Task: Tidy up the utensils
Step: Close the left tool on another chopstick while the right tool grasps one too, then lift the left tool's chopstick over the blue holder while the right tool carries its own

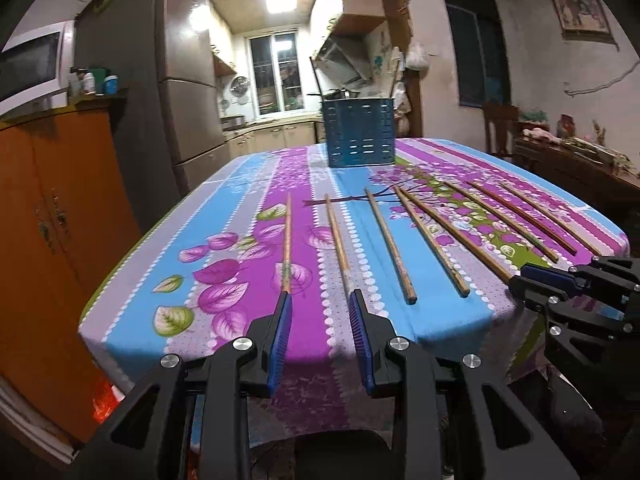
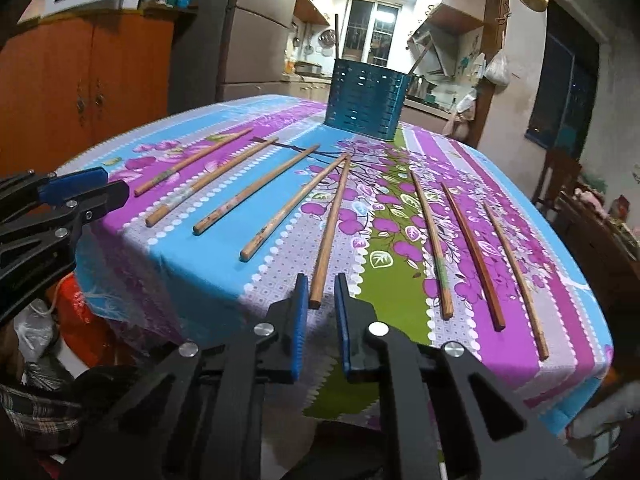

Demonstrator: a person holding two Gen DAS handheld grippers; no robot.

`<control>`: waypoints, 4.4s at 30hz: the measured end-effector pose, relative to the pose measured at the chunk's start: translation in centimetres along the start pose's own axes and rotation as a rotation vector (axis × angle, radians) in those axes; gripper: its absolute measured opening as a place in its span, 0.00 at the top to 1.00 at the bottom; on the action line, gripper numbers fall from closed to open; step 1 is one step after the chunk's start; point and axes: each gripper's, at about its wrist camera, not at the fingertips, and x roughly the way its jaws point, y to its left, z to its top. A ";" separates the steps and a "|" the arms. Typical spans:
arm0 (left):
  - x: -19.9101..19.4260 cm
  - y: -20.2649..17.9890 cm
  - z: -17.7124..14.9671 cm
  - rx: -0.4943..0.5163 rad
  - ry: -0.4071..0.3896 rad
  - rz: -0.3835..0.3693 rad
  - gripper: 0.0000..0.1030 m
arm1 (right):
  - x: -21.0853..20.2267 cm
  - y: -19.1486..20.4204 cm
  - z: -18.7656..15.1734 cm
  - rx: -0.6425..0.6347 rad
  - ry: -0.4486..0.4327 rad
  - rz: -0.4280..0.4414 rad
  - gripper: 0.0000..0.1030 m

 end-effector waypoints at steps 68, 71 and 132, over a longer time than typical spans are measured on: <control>-3.8 4.0 12.3 -0.078 -0.197 -0.136 0.93 | -7.7 -5.9 9.1 0.031 -0.314 0.029 0.95; -3.7 4.5 14.0 -0.092 -0.189 -0.168 0.93 | -7.8 -6.8 10.7 0.035 -0.325 0.044 0.95; 4.8 1.9 36.6 0.007 -0.352 -0.257 0.93 | -5.3 -15.5 32.5 0.114 -0.473 0.179 0.95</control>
